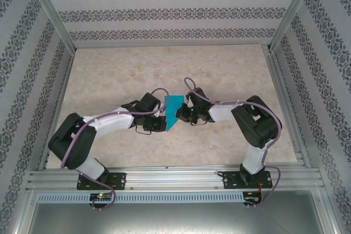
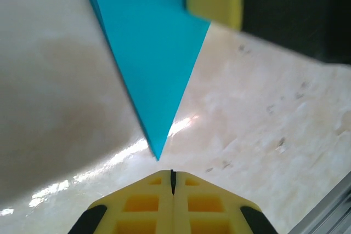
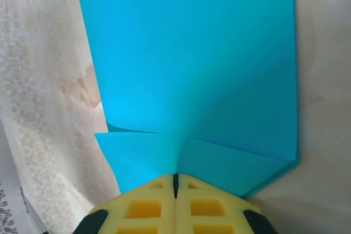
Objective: Fold a paper plane with a square sheet of paper (pick it up from the middle)
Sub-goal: Third fold the triangle at the center of the table.
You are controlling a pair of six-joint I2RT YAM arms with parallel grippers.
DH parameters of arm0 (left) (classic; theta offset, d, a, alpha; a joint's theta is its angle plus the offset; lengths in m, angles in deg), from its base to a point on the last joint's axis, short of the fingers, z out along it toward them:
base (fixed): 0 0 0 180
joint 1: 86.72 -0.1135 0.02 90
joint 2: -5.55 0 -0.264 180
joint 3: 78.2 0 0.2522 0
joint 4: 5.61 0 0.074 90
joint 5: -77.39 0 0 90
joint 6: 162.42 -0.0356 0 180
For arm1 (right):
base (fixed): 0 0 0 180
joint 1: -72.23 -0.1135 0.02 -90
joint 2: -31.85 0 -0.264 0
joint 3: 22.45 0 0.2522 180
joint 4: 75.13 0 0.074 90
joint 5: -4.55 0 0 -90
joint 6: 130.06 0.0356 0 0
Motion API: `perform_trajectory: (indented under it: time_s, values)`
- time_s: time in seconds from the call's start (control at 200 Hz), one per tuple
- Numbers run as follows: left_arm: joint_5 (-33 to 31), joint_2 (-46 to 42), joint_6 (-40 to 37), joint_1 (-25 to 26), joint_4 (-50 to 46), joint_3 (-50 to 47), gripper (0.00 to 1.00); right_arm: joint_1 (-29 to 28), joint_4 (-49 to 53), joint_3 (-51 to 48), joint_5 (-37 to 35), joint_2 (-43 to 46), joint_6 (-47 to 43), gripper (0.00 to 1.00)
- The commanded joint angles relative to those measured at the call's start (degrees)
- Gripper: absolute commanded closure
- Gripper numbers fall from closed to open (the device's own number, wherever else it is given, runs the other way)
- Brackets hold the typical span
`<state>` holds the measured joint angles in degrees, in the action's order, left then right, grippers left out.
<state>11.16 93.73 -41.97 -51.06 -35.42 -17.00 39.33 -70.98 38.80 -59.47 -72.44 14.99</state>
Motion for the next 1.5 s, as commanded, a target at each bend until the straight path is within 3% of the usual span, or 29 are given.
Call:
perform_trajectory:
  time_s: [0.0, 0.235, 0.395, 0.525, 0.684, 1.109, 1.494]
  values:
    - [-4.02, -0.75, 3.92, 0.94, 3.66, 0.12, 0.92, -0.55, 2.13, 0.46, -0.59, 1.9, 2.25, 0.96]
    - [-8.03, 1.8, 8.88, 2.56, 7.49, 2.82, 0.85, 4.23, 5.98, 0.54, -1.52, 10.12, -0.57, 0.79]
    - [-9.9, 4.51, 10.04, 2.84, 8.45, 4.79, 0.86, 7.68, 6.43, -3.44, -1.83, 12.92, -1.88, 0.62]
    - [-11.71, 7.54, 10.04, 2.86, 7.01, 7.77, 0.91, 8.64, 6.09, -4.12, -0.79, 12.72, -2.88, 0.58]
    - [-15.25, 11.92, 11.37, 2.88, 4.42, 10.62, 1.0, 8.55, 6.44, -2.92, 0.96, 10.07, -3.2, 0.57]
    - [-21.07, 18.9, 9.6, 2.84, -5.97, 15.94, 1.0, 7.25, 7.5, -1.19, 0.67, 7.08, -2.51, 0.59]
    - [-19.53, 20.51, 9.09, 2.84, -6.27, 15.24, 1.0, 5.36, 7.85, 1.94, 0.51, 4.6, -1.71, 0.62]
